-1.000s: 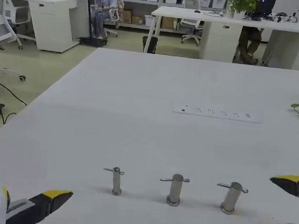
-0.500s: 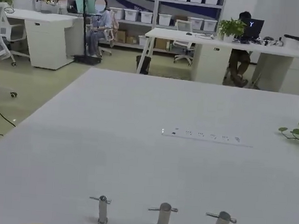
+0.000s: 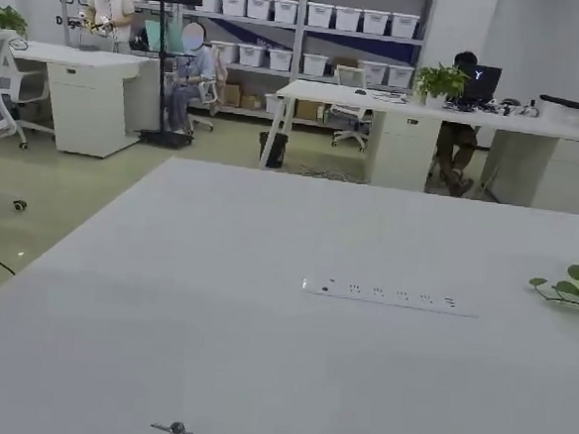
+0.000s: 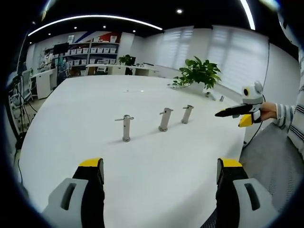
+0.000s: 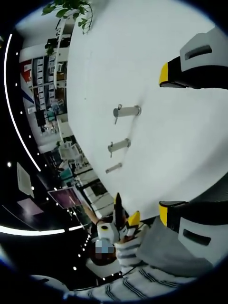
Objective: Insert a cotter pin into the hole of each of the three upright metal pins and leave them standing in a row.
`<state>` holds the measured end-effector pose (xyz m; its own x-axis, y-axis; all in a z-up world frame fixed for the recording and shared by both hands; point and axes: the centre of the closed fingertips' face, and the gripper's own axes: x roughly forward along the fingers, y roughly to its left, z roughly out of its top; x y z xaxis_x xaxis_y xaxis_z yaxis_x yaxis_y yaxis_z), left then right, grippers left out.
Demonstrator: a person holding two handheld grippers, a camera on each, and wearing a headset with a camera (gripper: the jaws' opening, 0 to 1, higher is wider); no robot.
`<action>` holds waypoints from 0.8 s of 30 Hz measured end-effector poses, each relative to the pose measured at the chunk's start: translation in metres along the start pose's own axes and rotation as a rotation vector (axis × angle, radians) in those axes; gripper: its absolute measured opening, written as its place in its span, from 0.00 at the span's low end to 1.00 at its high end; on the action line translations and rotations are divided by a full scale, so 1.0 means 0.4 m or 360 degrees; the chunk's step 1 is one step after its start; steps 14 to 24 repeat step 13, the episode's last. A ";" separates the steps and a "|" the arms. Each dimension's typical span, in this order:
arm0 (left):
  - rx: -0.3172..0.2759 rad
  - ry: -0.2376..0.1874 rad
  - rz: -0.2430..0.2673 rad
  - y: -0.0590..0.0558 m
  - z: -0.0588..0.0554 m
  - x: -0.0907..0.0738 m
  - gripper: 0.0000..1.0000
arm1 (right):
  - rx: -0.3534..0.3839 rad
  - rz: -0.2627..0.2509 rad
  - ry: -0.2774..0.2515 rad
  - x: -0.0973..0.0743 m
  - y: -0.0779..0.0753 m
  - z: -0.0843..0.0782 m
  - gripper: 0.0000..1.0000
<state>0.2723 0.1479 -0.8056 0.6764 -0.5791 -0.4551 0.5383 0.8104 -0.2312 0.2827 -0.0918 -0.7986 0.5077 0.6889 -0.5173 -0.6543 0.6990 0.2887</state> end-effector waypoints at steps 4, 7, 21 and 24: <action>-0.0008 0.0031 0.0016 -0.001 -0.014 0.000 0.99 | 0.0024 -0.0015 0.0022 -0.002 -0.013 -0.018 1.00; -0.0007 0.0051 0.0035 -0.004 -0.023 0.000 0.99 | 0.0028 -0.0022 0.0046 -0.002 -0.013 -0.027 1.00; -0.0020 0.0080 0.0052 -0.007 -0.034 0.000 0.99 | 0.0031 -0.0032 0.0061 0.002 -0.009 -0.026 1.00; -0.0020 0.0080 0.0052 -0.007 -0.034 0.000 0.99 | 0.0031 -0.0032 0.0061 0.002 -0.009 -0.026 1.00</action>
